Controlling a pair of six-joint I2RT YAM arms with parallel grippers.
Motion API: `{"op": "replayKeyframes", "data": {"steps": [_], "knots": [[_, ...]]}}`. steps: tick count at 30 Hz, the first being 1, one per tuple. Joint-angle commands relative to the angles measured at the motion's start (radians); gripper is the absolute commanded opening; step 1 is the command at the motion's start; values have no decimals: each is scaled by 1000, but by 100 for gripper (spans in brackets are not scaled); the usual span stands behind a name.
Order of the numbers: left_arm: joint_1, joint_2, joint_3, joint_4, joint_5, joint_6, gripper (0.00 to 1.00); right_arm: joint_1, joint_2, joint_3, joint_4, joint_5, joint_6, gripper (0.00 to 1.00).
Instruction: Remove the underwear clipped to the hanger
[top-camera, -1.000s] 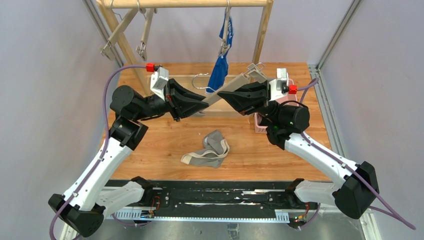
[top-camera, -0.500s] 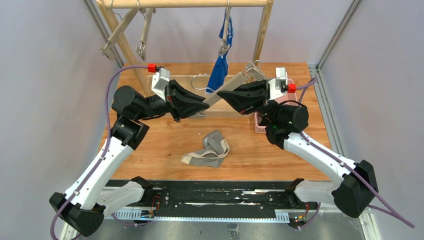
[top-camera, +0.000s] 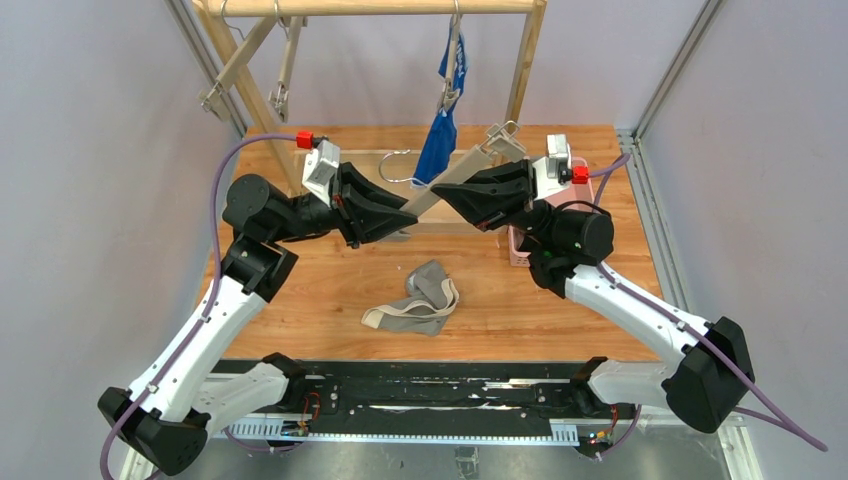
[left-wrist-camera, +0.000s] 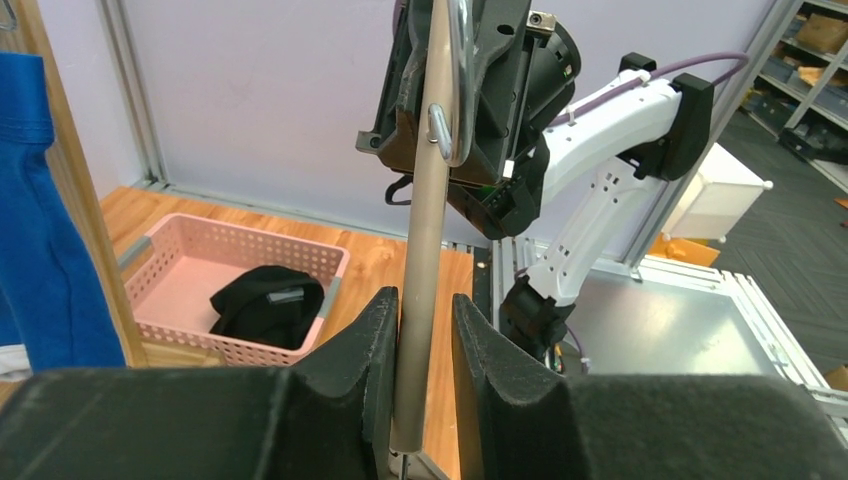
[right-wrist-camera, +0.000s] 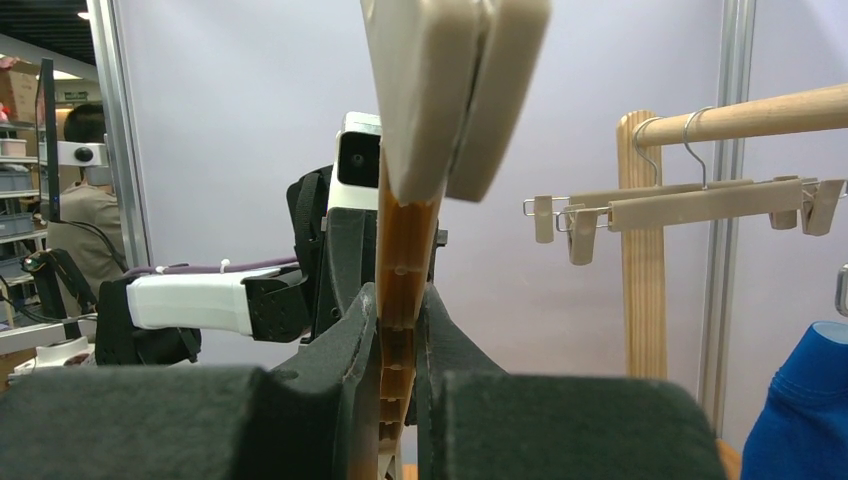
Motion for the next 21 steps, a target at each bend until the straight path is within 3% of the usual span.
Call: {"op": "replayKeyframes", "data": {"steps": [1,10,11,12,13,21], "knots": [[-9,-3,-16,1,63,-12,26,16,2,26,48,30,-15,0],[-7,2,-14,1,90,-21,28,24,-5,33,22,23,-30,1],[-8,3,-17,1,90,-21,25,26,-6,33,22,23,-30,1],[-8,6,-21,1,90,-20,10,25,-6,33,21,24,-30,1],[-8,9,-23,1,90,-19,1,25,-5,35,20,24,-31,1],[-8,-4,28,-79,56,13,0,26,-28,23,-6,36,-55,1]]}}
